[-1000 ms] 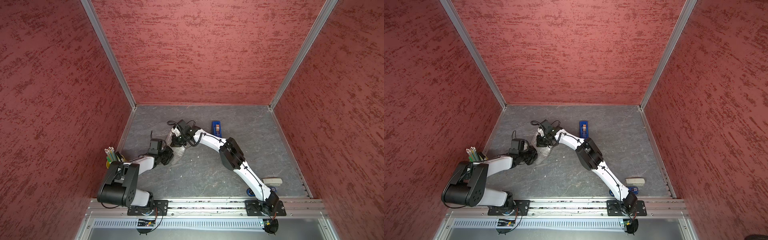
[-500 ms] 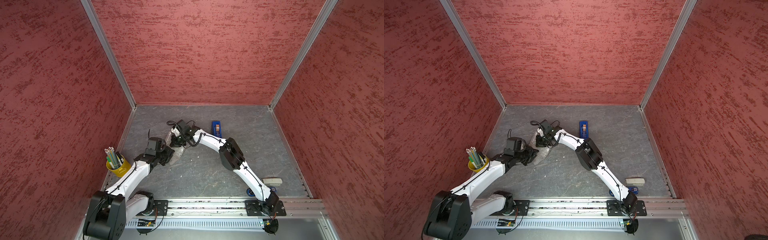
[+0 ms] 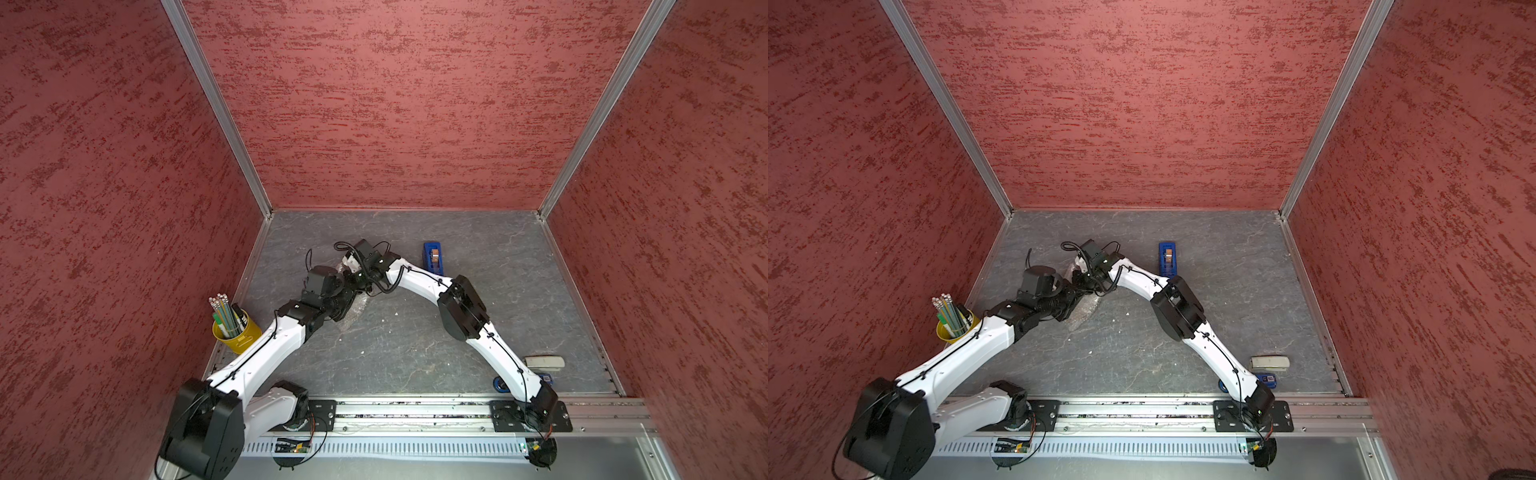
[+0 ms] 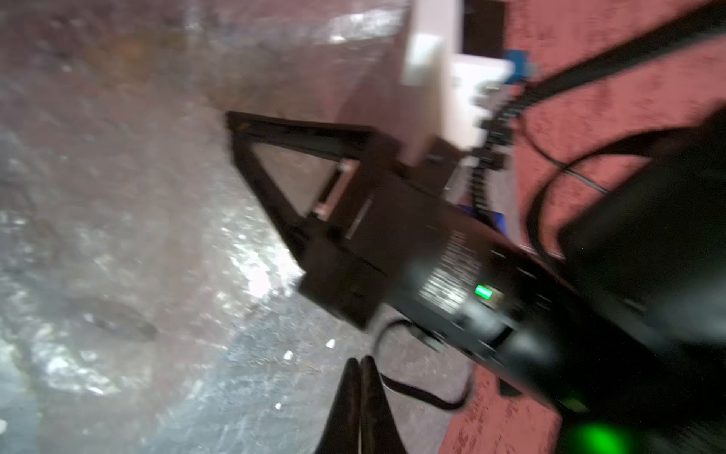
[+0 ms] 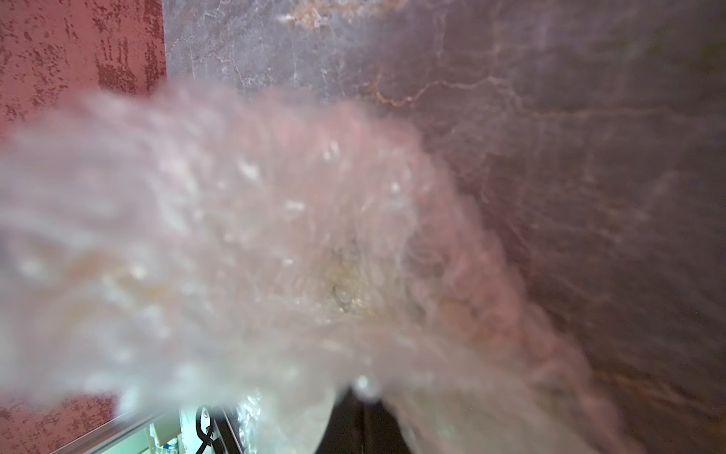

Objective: Wrap dinner plates in bubble wrap
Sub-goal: Wrap the plate in the bubble wrap.

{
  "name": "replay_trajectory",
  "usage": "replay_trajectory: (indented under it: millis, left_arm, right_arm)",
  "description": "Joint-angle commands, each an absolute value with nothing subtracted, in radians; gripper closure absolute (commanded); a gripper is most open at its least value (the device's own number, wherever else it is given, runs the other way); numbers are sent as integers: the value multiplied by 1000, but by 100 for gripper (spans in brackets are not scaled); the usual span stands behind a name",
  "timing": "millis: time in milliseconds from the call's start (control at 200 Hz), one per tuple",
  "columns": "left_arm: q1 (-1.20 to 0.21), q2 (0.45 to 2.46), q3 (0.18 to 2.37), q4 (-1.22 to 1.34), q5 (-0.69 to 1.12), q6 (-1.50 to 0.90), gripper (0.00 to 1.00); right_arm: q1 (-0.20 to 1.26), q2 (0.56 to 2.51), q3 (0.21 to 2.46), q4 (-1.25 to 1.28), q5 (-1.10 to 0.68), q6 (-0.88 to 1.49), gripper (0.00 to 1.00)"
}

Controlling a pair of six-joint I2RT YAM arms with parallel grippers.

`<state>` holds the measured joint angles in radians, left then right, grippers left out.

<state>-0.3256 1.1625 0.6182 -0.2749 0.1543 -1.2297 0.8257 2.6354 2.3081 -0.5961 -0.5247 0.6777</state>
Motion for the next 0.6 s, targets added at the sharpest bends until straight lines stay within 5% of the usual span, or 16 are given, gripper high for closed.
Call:
replay_trajectory:
  millis: [0,200,351,591]
  left_arm:
    - [-299,1233,590,-208,139,-1217,95]
    - [-239,1297,534,-180,76,-1213,100]
    - [-226,1370,493,-156,72,-1213,100]
    - [-225,1369,462,-176,110,-1189,100]
  right_arm:
    - [820,2683,2335,-656,-506,683,98]
    - [819,2678,2367,-689,-490,678,94]
    - [815,2657,2459,-747,-456,644,73]
    - [808,2507,2418,-634,-400,571,56]
